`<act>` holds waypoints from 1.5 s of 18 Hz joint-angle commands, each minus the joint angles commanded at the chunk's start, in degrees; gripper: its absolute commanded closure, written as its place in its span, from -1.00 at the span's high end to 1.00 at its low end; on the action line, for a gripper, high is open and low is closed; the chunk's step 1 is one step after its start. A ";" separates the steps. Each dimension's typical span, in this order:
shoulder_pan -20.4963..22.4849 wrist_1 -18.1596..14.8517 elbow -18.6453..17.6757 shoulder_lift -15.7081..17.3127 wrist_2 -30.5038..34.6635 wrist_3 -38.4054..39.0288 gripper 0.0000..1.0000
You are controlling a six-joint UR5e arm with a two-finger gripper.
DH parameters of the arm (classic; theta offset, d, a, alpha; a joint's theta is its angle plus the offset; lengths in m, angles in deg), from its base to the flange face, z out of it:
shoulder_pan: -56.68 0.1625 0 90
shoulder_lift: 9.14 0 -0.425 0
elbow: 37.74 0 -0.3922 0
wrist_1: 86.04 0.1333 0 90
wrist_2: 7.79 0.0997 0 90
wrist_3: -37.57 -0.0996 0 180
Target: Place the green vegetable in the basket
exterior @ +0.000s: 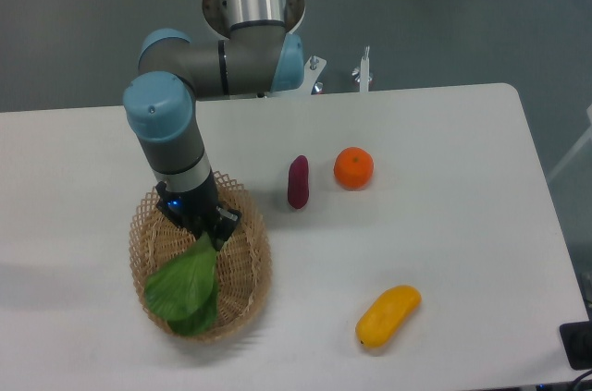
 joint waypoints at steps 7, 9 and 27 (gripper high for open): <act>-0.79 0.09 0.00 -0.97 1.07 -1.42 -0.47; -0.79 0.09 -0.18 -0.97 1.07 -1.42 -0.46; 3.24 0.17 7.28 -0.09 1.69 -3.44 1.00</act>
